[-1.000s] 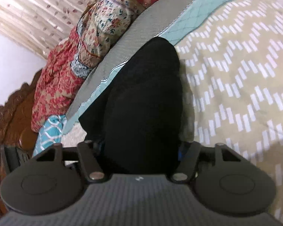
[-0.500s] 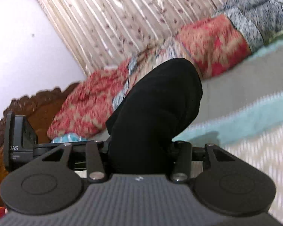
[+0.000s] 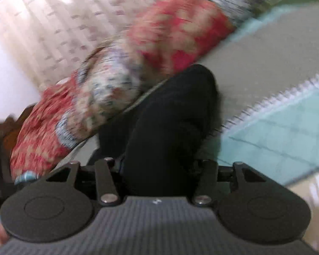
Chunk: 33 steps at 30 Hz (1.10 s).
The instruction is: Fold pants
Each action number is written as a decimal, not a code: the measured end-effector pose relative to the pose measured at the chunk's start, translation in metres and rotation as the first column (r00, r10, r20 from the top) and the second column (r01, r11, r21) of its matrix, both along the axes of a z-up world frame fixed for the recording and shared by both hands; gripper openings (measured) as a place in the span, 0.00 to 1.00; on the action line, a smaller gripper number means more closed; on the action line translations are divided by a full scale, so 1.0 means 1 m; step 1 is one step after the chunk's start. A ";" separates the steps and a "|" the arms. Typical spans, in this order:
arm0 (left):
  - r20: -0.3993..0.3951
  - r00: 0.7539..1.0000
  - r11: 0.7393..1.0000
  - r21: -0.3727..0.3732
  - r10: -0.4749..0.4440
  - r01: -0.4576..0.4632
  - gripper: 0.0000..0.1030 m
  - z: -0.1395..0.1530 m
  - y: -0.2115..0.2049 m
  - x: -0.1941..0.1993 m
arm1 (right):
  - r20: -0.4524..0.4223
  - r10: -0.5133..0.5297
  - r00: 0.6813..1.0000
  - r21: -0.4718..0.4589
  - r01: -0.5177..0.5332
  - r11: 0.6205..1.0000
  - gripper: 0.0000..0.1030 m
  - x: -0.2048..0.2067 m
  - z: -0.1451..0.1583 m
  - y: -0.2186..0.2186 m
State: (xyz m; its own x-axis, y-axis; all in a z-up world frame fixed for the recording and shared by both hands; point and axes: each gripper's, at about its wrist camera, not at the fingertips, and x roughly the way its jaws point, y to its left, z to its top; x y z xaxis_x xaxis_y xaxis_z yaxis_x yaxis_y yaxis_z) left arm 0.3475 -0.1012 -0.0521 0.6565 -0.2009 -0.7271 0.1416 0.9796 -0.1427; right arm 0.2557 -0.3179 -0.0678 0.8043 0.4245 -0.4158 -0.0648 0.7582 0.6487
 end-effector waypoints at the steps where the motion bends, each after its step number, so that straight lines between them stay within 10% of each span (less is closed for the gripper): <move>1: 0.002 1.000 1.000 0.012 0.008 -0.008 0.66 0.002 -0.001 -0.003 | -0.008 -0.021 1.000 -0.032 0.021 0.999 0.68 -0.004 0.004 0.002; 6: 0.010 0.998 0.998 0.027 0.055 -0.055 0.75 0.033 0.013 -0.035 | 0.026 -0.078 0.997 -0.286 0.082 0.955 0.86 -0.046 0.041 0.021; 14: 0.111 0.986 0.986 0.100 0.122 -0.134 0.95 0.080 0.027 -0.154 | -0.002 -0.167 0.986 -0.313 0.158 0.936 0.93 -0.146 0.059 0.021; 33: 0.123 0.988 0.989 0.098 0.098 -0.110 1.00 0.114 0.045 -0.349 | 0.079 -0.103 0.992 -0.420 0.127 0.899 1.00 -0.327 0.105 0.078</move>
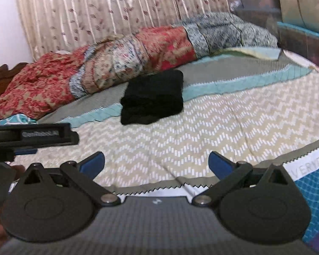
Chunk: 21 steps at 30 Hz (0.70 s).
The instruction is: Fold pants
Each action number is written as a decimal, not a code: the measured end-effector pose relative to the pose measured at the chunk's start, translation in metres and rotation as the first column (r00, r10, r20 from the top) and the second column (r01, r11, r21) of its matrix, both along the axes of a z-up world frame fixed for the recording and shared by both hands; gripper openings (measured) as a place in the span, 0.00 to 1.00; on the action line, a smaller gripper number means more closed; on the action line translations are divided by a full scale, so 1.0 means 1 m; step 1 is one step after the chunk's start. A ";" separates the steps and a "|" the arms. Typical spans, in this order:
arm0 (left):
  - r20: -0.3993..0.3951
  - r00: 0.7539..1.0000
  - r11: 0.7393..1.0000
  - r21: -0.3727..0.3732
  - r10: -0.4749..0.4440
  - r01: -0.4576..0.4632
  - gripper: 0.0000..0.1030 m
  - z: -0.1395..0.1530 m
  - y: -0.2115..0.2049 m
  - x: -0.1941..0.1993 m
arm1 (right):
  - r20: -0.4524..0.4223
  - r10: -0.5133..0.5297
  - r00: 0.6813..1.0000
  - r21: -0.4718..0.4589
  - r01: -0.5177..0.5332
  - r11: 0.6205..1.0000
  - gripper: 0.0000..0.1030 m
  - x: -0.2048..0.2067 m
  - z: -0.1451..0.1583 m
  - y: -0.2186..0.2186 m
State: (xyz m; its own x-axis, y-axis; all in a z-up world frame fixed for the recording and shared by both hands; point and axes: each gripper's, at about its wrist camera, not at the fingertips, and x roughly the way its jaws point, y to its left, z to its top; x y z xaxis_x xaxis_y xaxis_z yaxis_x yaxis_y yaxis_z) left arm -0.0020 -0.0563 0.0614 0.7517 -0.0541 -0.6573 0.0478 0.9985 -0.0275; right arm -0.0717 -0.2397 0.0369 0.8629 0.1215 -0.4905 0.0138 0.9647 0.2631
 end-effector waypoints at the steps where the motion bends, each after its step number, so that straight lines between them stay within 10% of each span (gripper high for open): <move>1: 0.004 1.000 1.000 -0.002 0.002 -0.002 1.00 0.001 0.001 -0.006 | 0.016 -0.009 1.000 -0.002 0.009 1.000 1.00 -0.008 0.003 -0.001; 21: 0.034 0.999 0.998 0.069 -0.008 0.006 1.00 -0.007 -0.006 -0.062 | 0.047 -0.062 0.997 0.015 0.061 0.998 1.00 -0.046 0.008 0.005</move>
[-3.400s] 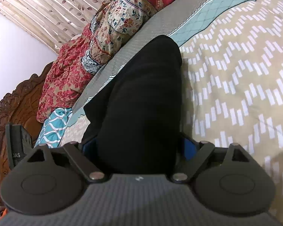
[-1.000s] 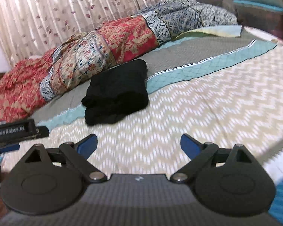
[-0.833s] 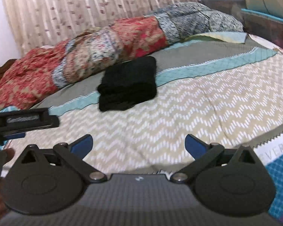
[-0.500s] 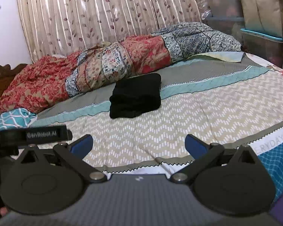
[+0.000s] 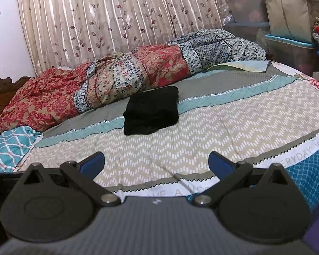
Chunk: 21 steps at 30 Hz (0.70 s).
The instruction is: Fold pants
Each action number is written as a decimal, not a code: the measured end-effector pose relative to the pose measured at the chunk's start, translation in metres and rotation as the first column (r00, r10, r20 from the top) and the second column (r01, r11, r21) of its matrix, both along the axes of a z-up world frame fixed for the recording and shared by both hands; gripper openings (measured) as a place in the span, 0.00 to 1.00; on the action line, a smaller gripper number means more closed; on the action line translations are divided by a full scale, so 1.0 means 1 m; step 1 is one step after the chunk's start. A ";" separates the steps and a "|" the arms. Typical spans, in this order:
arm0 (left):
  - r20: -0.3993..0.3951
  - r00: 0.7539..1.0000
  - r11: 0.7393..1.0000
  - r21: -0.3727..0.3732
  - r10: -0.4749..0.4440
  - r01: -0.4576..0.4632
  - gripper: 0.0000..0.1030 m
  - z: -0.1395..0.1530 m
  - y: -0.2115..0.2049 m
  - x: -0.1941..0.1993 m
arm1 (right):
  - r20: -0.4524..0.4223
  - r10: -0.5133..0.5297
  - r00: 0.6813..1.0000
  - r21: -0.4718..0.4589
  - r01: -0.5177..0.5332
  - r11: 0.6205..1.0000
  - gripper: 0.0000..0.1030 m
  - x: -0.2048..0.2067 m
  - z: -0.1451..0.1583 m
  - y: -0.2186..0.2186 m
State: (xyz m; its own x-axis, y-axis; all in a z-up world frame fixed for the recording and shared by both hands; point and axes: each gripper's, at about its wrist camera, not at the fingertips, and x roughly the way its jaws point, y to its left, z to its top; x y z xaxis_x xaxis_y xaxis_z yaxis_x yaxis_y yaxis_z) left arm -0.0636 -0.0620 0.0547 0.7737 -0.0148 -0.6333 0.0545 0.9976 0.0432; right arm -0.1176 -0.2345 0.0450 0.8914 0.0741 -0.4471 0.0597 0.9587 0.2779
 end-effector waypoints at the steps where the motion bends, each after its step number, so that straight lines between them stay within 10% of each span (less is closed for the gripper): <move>1: 0.003 1.000 1.000 0.011 0.002 -0.002 1.00 0.000 -0.001 -0.001 | -0.006 -0.002 1.000 0.006 0.002 1.000 1.00 0.000 -0.001 -0.001; 21: -0.054 0.999 1.000 -0.007 0.002 -0.002 1.00 -0.018 -0.002 0.018 | -0.066 0.035 0.997 0.049 -0.032 0.998 1.00 0.013 -0.009 -0.007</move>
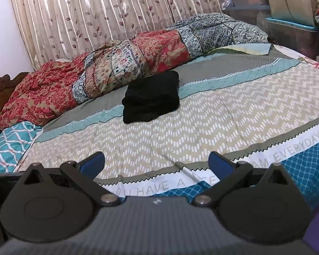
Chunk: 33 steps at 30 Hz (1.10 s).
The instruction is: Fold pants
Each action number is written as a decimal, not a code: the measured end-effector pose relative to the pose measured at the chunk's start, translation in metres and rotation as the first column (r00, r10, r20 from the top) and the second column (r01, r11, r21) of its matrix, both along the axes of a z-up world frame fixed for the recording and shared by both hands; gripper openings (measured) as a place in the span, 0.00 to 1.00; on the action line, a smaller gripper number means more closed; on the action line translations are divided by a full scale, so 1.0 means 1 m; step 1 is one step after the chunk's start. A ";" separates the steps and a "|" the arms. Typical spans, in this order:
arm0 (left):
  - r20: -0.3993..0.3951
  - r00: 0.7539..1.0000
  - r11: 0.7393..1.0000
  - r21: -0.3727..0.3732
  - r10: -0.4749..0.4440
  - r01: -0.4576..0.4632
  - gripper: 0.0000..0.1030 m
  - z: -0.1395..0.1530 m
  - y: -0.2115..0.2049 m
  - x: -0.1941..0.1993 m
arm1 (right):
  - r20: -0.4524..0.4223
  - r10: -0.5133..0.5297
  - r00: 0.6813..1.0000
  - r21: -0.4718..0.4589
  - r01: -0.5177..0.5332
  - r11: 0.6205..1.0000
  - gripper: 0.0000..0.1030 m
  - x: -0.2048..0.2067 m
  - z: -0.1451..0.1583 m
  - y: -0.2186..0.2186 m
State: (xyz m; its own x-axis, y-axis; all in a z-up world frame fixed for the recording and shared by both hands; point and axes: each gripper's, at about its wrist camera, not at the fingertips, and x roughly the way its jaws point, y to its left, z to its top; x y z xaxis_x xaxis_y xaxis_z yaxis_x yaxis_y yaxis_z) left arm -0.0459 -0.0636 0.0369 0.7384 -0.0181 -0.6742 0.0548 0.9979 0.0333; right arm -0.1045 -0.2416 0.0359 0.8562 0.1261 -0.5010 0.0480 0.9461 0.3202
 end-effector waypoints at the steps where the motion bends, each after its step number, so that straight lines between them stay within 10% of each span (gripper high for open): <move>1: 0.000 1.000 1.000 -0.007 -0.002 0.002 1.00 0.000 0.001 0.001 | -0.001 0.001 1.000 0.002 -0.001 1.000 1.00 0.001 0.000 0.000; 33: -0.106 0.994 0.998 0.069 0.000 0.008 1.00 -0.018 0.005 0.010 | -0.065 0.006 0.998 0.063 -0.002 0.998 1.00 0.018 -0.010 -0.010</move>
State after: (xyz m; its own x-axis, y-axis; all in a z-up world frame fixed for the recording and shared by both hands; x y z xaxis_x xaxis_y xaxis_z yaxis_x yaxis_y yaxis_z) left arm -0.0359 -0.0581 0.0184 0.6630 0.0282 -0.7481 0.0657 0.9932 0.0957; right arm -0.0866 -0.2516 0.0256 0.8212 0.1626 -0.5470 0.0667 0.9246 0.3750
